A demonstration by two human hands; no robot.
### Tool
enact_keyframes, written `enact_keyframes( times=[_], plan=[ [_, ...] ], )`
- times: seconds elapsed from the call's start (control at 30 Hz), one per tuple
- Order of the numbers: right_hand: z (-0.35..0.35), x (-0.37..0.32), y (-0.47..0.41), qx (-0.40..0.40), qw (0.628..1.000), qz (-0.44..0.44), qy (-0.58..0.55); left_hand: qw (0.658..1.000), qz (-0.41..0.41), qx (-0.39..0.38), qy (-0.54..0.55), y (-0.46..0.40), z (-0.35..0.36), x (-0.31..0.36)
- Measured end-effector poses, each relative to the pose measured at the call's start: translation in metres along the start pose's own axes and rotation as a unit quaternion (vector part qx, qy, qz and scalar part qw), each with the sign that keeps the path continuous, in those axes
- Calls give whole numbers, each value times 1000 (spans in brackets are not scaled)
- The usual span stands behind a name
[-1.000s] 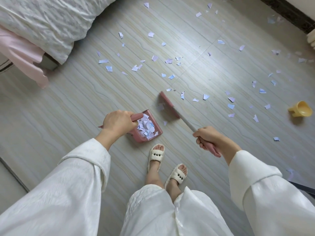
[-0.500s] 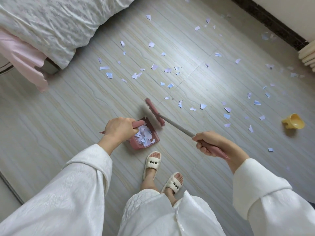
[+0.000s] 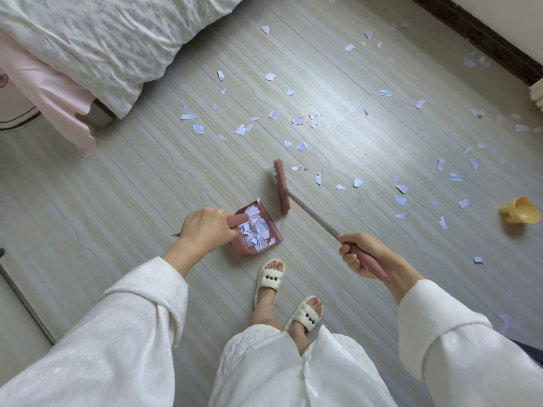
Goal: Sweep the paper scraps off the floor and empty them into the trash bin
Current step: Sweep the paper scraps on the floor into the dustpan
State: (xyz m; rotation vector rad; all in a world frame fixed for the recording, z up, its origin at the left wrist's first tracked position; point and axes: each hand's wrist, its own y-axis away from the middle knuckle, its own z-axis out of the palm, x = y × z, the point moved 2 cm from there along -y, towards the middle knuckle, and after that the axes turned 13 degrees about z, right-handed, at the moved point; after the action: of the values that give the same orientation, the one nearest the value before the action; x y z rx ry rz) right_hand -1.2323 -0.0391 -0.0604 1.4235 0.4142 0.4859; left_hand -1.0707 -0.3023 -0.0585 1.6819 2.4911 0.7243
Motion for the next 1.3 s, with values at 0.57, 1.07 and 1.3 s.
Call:
enact_keyframes(
  times=[0.57,1.07,1.3],
  plan=[
    [-8,14,0,40,999,-4,18,1000,17,5,1,-4,0,12],
    [-6,39,0,125,991,-21,38,989,117,-16,-92,-26,9,41],
    [-18,34,18,-39,995,43,-81,989,123,-16,-82,-34,15,47]
  ],
)
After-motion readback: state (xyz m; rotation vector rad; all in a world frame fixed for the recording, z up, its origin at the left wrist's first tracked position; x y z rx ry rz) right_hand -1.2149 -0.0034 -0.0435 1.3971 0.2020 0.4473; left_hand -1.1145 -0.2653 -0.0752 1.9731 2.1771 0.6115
